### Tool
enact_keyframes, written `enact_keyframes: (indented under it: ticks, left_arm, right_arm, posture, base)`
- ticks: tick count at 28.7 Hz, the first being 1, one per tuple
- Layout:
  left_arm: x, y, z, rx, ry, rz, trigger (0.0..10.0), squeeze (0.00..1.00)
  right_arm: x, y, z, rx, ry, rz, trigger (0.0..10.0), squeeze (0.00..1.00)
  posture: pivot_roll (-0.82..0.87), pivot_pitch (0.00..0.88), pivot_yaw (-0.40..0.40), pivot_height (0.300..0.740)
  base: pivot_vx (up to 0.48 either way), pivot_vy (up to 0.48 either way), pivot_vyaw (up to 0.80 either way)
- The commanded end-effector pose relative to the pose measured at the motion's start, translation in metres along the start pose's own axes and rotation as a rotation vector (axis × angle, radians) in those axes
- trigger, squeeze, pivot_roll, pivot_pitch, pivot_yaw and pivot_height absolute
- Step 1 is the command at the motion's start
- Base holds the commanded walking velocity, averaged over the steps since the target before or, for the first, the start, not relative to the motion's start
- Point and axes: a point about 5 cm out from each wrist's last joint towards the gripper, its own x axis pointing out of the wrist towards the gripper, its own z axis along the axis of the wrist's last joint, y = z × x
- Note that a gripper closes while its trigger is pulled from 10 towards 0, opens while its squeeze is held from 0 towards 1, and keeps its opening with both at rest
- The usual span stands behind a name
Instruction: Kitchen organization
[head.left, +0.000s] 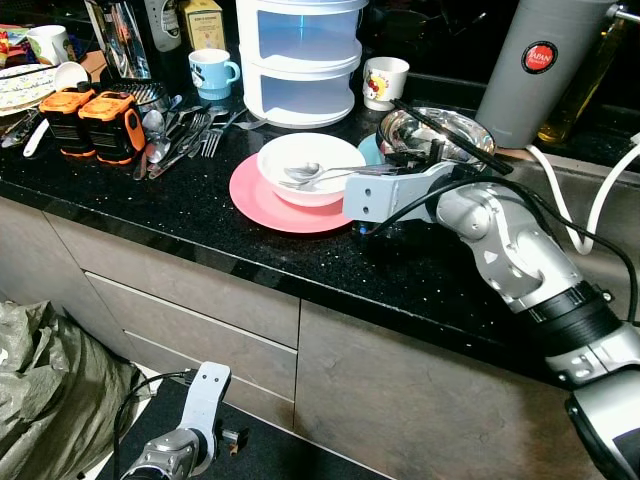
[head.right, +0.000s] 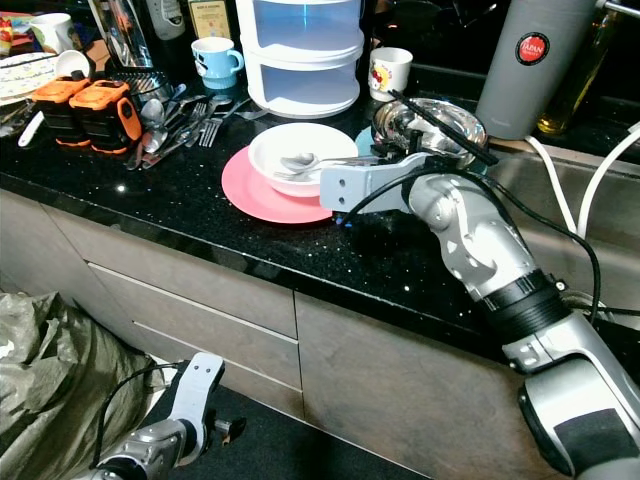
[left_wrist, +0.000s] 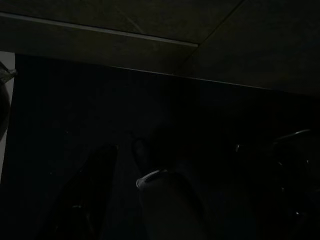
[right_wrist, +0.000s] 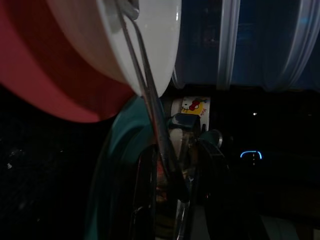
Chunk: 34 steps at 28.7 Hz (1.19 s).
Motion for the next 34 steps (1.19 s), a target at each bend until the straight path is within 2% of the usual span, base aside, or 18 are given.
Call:
enact_keyframes:
  ticks: [1,6,7,8,9,34]
  left_arm:
    - [0.0,-0.002,-0.004,0.006,0.021,-0.006,10.0,0.0]
    - [0.0,-0.002,-0.004,0.009,0.022,-0.007,10.0,0.0]
    - [0.0,-0.002,-0.005,0.009,0.022,-0.007,10.0,0.0]
    - [0.0,-0.002,-0.005,0.01,0.022,-0.007,10.0,0.0]
    - [0.0,-0.002,-0.005,0.01,0.023,-0.007,10.0,0.0]
    - [0.0,-0.001,-0.004,0.015,0.022,-0.006,10.0,0.0]
  right_arm:
    - [0.002,0.005,0.002,-0.024,-0.007,0.024,10.0,0.0]
    - [0.002,0.008,0.0,-0.011,-0.004,0.015,10.0,0.0]
    - [0.003,0.009,0.0,-0.009,-0.006,0.014,9.4,0.0]
    - [0.003,0.009,0.0,-0.006,-0.008,0.014,4.3,0.0]
    - [0.003,0.008,0.0,-0.006,-0.008,0.009,0.0,0.0]
    - [0.001,-0.012,0.008,0.043,-0.045,-0.117,0.0,0.0]
  posture:
    - [-0.03,0.063,0.014,0.74]
    - [-0.04,0.064,0.016,0.74]
    - [-0.04,0.064,0.016,0.74]
    - [-0.04,0.064,0.016,0.74]
    - [-0.04,0.064,0.016,0.74]
    - [-0.04,0.065,0.018,0.74]
  base:
    - [0.0,0.0,0.0]
    - [0.0,0.0,0.0]
    - [0.0,0.0,0.0]
    - [0.0,0.0,0.0]
    - [0.0,0.0,0.0]
    - [0.0,0.0,0.0]
